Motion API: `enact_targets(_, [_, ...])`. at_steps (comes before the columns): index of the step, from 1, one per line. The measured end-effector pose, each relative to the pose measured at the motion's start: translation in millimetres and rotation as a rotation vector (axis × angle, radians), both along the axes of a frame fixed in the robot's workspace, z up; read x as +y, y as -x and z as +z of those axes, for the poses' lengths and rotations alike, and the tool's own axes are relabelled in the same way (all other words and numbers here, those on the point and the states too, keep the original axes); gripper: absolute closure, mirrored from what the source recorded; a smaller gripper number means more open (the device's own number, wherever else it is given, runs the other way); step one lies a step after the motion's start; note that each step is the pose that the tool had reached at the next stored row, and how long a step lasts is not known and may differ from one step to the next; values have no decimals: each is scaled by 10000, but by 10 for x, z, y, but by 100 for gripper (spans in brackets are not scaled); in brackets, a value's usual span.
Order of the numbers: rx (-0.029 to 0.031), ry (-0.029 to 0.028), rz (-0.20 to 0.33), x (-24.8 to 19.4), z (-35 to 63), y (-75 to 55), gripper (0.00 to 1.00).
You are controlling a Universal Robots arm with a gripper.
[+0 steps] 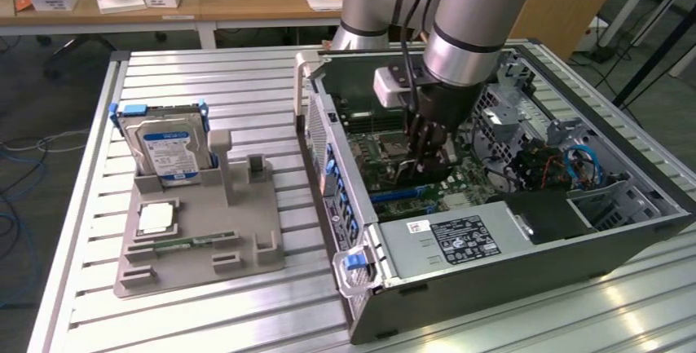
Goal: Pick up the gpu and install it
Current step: 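Insert the gpu into the slot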
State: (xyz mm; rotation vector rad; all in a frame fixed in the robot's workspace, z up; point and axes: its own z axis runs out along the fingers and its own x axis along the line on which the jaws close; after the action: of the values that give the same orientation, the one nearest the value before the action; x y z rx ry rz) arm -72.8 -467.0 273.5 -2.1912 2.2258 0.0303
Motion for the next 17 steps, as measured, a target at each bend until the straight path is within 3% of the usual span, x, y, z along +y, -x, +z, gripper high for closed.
enact_targets(5, [-22,-52,-1,4,-38,2,74])
enact_targets(10, [-66,-54,-2,19,-82,52,74])
enact_targets(17, [-75,-54,1,50,-157,54,74])
